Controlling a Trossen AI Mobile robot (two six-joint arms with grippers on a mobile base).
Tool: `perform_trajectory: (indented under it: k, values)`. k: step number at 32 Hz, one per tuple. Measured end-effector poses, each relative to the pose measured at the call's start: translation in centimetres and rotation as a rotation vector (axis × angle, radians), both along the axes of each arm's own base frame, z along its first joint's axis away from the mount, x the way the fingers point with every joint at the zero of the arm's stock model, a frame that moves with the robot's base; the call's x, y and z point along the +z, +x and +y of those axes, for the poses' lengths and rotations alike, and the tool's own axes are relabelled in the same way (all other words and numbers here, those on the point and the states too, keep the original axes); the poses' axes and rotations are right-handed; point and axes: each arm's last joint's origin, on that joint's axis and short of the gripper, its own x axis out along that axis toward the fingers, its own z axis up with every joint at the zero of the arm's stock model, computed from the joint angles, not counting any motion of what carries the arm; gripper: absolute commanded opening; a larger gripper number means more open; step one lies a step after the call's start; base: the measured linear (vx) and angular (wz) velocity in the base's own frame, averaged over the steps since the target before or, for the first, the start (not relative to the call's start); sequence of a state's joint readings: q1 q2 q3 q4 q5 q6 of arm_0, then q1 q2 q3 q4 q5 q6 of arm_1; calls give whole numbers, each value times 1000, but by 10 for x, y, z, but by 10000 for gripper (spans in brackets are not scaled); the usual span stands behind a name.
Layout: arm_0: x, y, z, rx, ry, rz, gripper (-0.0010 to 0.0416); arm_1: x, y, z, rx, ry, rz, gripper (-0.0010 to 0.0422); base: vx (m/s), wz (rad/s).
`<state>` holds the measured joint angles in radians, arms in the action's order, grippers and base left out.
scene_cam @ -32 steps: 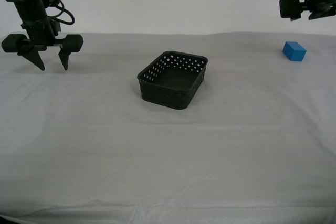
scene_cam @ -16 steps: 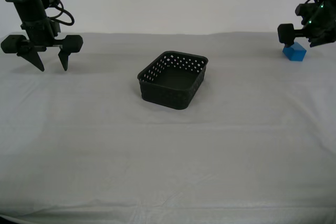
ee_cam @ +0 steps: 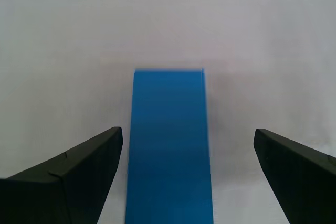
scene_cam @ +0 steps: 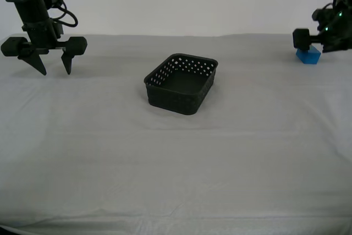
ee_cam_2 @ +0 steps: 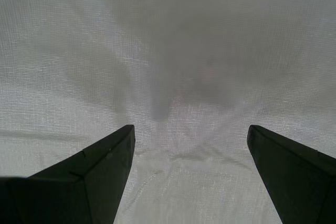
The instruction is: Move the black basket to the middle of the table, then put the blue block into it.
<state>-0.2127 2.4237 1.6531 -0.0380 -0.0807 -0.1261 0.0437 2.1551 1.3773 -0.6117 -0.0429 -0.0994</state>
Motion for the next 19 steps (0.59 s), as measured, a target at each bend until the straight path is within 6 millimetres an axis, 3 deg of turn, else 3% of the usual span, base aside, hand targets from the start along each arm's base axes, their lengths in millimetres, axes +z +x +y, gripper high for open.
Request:
perform_trajectory:
  k: [4,6,7,8,9,10,11,13,19]
  values:
    - [-8,2,2,5,6,0,349,0,-1,0,1,-1,8,295,0,0]
    - [-15,1,3,7,12,14,328,0,-1,0,2,-1,7,295,0,0]
    - [-15,2,3,8,11,16,269,0,-1,0,3,-1,7,295,0,0]
    - [-16,2,3,8,13,22,250,0,-1,0,3,-1,7,295,0,0]
    - [-18,0,4,10,17,34,168,0,-1,0,3,-1,7,295,0,0]
    - [-18,0,5,10,17,35,141,0,-1,0,3,-1,7,295,0,0]
    - [-18,0,5,11,16,35,68,0,-1,0,3,-1,7,295,0,0]
    - [-18,0,5,12,16,36,-1,0,-1,0,3,-1,6,295,0,0]
    - [-10,-1,6,16,18,51,-1,0,0,0,2,-1,6,295,0,0]
